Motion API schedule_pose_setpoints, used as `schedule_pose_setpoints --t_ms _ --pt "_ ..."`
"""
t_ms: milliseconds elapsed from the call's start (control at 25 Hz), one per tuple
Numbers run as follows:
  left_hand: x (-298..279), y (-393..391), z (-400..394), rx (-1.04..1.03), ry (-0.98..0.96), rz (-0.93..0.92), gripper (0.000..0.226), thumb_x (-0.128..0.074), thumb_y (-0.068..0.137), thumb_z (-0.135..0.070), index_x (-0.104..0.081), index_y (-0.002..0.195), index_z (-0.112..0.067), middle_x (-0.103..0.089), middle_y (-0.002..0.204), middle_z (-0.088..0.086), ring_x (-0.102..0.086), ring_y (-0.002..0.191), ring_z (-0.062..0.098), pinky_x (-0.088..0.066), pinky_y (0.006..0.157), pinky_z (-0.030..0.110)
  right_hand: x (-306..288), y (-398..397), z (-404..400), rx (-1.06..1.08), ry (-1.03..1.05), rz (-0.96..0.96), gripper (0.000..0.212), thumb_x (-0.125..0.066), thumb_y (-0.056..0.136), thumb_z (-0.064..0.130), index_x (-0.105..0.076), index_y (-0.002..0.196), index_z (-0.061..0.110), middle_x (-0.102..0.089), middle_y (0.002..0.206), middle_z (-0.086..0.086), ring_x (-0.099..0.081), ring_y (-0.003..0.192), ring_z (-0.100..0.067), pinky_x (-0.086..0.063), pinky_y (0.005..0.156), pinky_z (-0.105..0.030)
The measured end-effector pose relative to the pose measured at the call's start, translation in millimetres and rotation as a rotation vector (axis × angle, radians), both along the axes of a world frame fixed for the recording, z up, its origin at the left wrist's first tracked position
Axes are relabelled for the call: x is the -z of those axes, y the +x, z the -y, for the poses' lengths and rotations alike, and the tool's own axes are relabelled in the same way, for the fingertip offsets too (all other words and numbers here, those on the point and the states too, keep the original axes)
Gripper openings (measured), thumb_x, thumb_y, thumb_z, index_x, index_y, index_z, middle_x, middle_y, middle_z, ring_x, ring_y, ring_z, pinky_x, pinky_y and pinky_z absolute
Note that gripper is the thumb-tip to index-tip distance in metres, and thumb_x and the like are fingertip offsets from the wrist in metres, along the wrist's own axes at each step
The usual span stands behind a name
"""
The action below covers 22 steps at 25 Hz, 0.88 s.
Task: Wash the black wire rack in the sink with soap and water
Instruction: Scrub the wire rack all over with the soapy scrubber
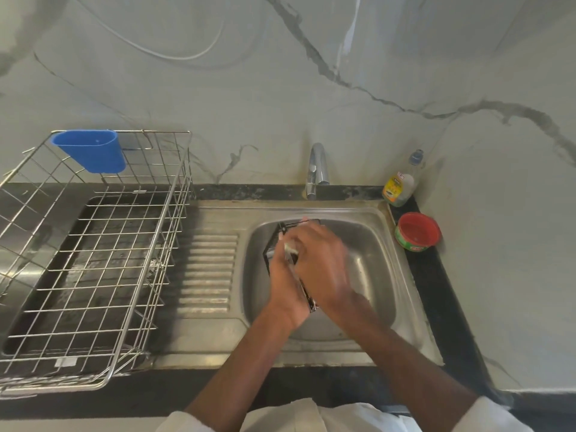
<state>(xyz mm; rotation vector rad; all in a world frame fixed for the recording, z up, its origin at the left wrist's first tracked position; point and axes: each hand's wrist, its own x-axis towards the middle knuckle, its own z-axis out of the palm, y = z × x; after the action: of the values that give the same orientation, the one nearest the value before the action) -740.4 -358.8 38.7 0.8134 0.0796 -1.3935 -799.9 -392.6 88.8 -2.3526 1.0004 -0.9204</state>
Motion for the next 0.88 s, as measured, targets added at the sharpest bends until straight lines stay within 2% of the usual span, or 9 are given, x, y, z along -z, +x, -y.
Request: schedule_pose_setpoints --t_ms 80,160,240,360,440,520,680,800,880 --pt "-5.8 -2.6 -1.8 0.07 -0.022 0.114 0.056 -0.04 0.11 -0.055 -0.074 0.127 -0.014 -0.077 0.112 0.007 -0.074 0.104 0.022 -0.057 0.091 0.036 -14.7 13.2 28.8 0.049 0.03 0.023 0.037 -0.064 0.077 -0.019 -0.076 0.094 0.011 -0.072 0.093 -0.001 -0.067 0.083 -0.014 -0.06 0.073 -0.034" --pt "-7.2 -1.1 -2.5 0.133 -0.012 0.217 0.07 -0.034 0.108 -0.067 -0.072 0.137 -0.015 -0.075 0.129 0.014 -0.072 0.12 0.031 -0.057 0.101 0.047 -23.5 13.2 57.9 0.094 0.093 -0.006 0.037 -0.063 0.083 -0.019 -0.076 0.098 0.011 -0.073 0.097 -0.001 -0.066 0.086 -0.011 -0.06 0.083 -0.032" --pt "-6.6 1.7 -2.0 0.178 -0.015 0.253 0.074 -0.034 0.106 -0.072 -0.069 0.142 -0.018 -0.07 0.139 0.017 -0.067 0.128 0.035 -0.053 0.111 0.052 -25.1 12.6 62.4 0.142 0.159 -0.022 0.033 -0.063 0.088 -0.015 -0.077 0.101 0.012 -0.074 0.1 -0.001 -0.065 0.088 -0.006 -0.058 0.088 -0.022" --pt "-7.8 5.0 1.8 0.119 -0.027 0.262 0.062 -0.051 0.1 -0.064 -0.076 0.129 -0.016 -0.076 0.12 0.013 -0.073 0.109 0.028 -0.057 0.094 0.043 -27.3 20.7 40.9 0.105 0.183 0.021 0.035 -0.064 0.086 -0.015 -0.077 0.101 0.014 -0.074 0.1 0.001 -0.065 0.086 -0.004 -0.047 0.075 -0.002" --pt "-6.0 7.8 2.8 0.081 -0.049 0.225 0.058 -0.051 0.102 -0.062 -0.078 0.119 -0.013 -0.076 0.109 0.01 -0.074 0.095 0.023 -0.059 0.082 0.038 -23.3 20.7 43.4 0.116 0.184 0.017 0.036 -0.064 0.085 -0.015 -0.077 0.1 0.015 -0.074 0.099 0.002 -0.067 0.087 -0.006 -0.05 0.078 -0.007" --pt "-5.2 10.5 1.2 0.08 -0.065 0.229 0.063 -0.036 0.11 -0.061 -0.078 0.117 -0.014 -0.078 0.103 0.008 -0.076 0.089 0.02 -0.061 0.075 0.032 -22.5 15.1 49.7 0.189 0.218 -0.026 0.035 -0.063 0.086 -0.015 -0.076 0.102 0.014 -0.074 0.101 0.0 -0.068 0.092 -0.01 -0.057 0.085 -0.021" --pt "-7.0 2.3 -1.5 0.123 -0.034 0.284 0.067 -0.028 0.112 -0.06 -0.083 0.107 -0.022 -0.081 0.096 0.003 -0.077 0.084 0.015 -0.06 0.075 0.03 -28.3 7.4 47.0 0.143 0.26 -0.028 0.026 -0.066 0.092 -0.007 -0.076 0.107 0.012 -0.075 0.103 0.0 -0.068 0.09 -0.006 -0.053 0.08 -0.011" --pt "-6.5 1.1 -1.8 0.147 -0.015 0.317 0.067 -0.029 0.11 -0.064 -0.073 0.13 -0.016 -0.08 0.115 0.005 -0.078 0.096 0.019 -0.056 0.092 0.041 -28.2 5.2 58.4 0.231 0.285 -0.008 0.028 -0.069 0.09 -0.008 -0.076 0.108 0.013 -0.075 0.104 -0.002 -0.07 0.094 -0.011 -0.058 0.084 -0.021" --pt "-8.1 0.3 -2.0 0.147 -0.007 0.332 0.065 -0.03 0.11 -0.062 -0.074 0.122 -0.016 -0.08 0.101 0.003 -0.076 0.087 0.017 -0.054 0.087 0.04 -28.0 8.5 56.4 0.122 0.307 -0.023 0.025 -0.067 0.093 -0.005 -0.076 0.107 0.013 -0.075 0.104 -0.002 -0.07 0.092 -0.009 -0.059 0.085 -0.023"
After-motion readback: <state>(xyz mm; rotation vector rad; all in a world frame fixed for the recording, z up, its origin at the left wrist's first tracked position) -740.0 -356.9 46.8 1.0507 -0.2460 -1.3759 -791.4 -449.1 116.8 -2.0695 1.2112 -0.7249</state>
